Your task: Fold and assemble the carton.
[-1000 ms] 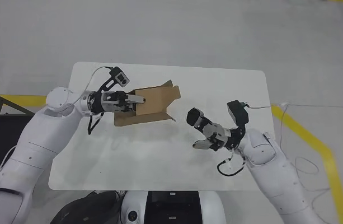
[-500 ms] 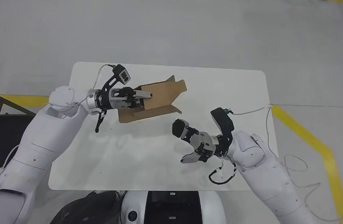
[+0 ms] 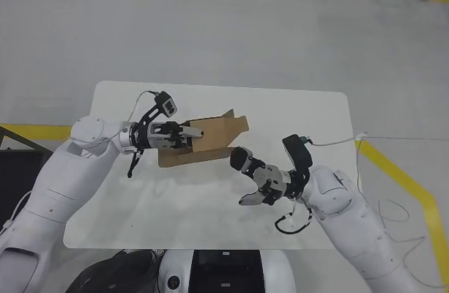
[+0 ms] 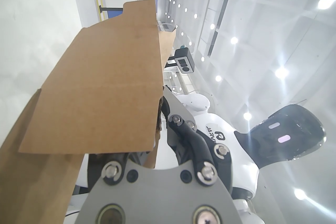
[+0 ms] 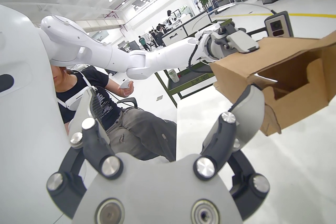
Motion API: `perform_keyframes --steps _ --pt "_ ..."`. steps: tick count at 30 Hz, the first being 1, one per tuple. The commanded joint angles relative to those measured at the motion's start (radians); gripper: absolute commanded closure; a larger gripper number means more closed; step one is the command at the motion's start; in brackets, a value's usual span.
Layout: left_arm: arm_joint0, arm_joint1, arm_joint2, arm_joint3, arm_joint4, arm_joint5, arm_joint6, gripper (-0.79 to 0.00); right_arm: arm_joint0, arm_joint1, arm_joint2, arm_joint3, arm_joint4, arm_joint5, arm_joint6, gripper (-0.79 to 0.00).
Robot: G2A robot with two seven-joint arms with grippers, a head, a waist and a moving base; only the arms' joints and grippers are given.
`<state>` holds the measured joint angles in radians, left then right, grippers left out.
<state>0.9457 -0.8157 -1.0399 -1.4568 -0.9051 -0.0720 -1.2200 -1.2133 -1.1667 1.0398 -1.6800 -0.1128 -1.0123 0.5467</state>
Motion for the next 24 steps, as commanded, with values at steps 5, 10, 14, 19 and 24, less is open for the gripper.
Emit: perform_keyframes --steps 5,10,14,19,24 --pt "-0.003 -0.012 0.01 0.007 -0.023 0.013 -0.052 0.0 0.016 0.001 -0.007 0.022 -0.031 0.0 -0.037 -0.785" --pt "-0.016 -0.026 0.03 0.023 -0.028 0.028 -0.084 0.0 0.033 0.001 -0.033 0.033 -0.025 0.0 -0.053 -0.785" --pt "-0.028 -0.037 0.044 0.041 -0.026 0.037 -0.089 0.0 0.043 0.003 -0.058 0.029 0.0 0.0 -0.042 -0.785" --pt "-0.04 -0.048 0.054 0.053 -0.022 0.045 -0.097 0.0 0.053 0.009 -0.086 0.031 0.035 0.0 -0.012 -0.785" --pt "-0.045 -0.054 0.05 0.058 -0.016 0.049 -0.111 0.0 0.057 0.014 -0.084 0.05 0.057 0.0 -0.018 -0.785"
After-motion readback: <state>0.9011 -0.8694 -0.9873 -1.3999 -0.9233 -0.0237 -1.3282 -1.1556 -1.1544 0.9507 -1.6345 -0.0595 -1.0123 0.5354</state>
